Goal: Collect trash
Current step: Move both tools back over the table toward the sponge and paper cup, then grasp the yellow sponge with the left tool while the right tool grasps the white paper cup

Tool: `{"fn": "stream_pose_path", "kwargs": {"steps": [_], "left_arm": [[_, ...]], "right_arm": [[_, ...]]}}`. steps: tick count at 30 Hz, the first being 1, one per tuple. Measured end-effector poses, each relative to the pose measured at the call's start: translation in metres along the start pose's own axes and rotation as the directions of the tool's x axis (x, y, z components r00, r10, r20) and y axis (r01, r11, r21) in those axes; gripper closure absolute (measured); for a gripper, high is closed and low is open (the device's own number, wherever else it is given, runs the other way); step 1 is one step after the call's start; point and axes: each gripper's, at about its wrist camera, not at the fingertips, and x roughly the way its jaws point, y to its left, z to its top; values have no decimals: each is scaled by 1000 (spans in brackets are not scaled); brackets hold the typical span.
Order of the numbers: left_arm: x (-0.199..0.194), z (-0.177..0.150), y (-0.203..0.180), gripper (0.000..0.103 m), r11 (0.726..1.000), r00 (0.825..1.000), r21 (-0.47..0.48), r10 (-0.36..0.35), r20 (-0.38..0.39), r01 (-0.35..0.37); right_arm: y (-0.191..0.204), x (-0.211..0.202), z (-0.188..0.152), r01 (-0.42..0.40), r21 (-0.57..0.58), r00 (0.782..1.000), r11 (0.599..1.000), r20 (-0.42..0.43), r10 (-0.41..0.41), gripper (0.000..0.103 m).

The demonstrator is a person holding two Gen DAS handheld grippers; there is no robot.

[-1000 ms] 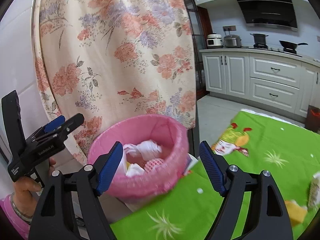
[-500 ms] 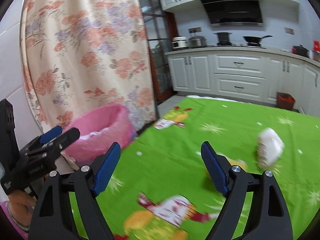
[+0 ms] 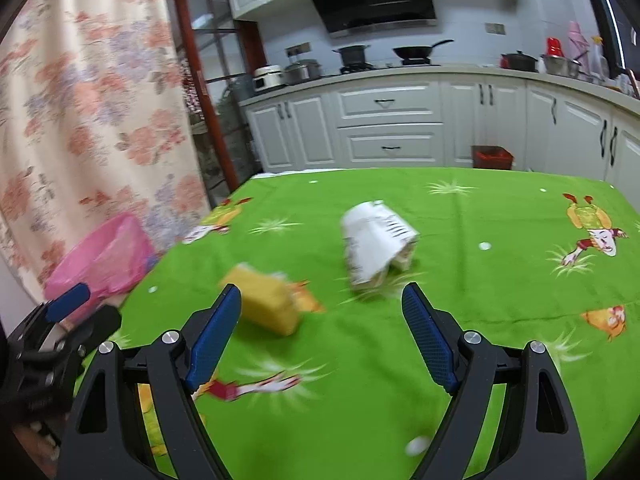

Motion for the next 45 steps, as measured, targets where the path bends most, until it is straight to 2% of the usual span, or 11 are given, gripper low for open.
{"fn": "stream_pose_path", "kwargs": {"steps": [5, 12, 16, 24, 25, 26, 31, 38, 42, 45], "left_arm": [[25, 8, -16, 5, 1000, 1000, -22, 6, -29, -6], [55, 18, -22, 5, 995, 997, -76, 57, -53, -61], [61, 21, -21, 5, 991, 994, -89, 98, -46, -102], [59, 19, -17, 5, 987, 992, -116, 109, -59, -115], [59, 19, -17, 5, 987, 992, -116, 108, -63, -115], [59, 18, -17, 5, 987, 992, -116, 107, -64, -114], [60, 20, -26, 5, 990, 994, -104, 93, -66, -99], [78, 19, -59, 5, 995, 991, -65, 66, -113, -73], [97, 21, -77, 5, 994, 984, -56, 89, -156, -99], [114, 22, -85, 5, 990, 972, -51, 122, -203, -135]], "right_arm": [[-25, 28, 19, 32, 0, 998, 999, -52, -32, 25], [-49, 72, 38, 69, 18, 990, 997, -121, -67, 25], [-44, 89, 45, 53, -15, 987, 998, -149, -55, 24], [-41, 118, 49, 62, -48, 974, 997, -216, -70, 24], [-41, 119, 49, 57, -51, 973, 997, -223, -67, 26], [-40, 119, 47, 51, -56, 972, 997, -229, -62, 35], [-46, 95, 42, 15, -28, 982, 1000, -188, -20, 36], [-62, 32, 20, 52, 11, 995, 999, -89, -51, 36], [-79, 3, 7, 72, 61, 996, 996, -54, -69, 36], [-90, -11, 4, 92, 71, 995, 993, -35, -90, 36]]}}
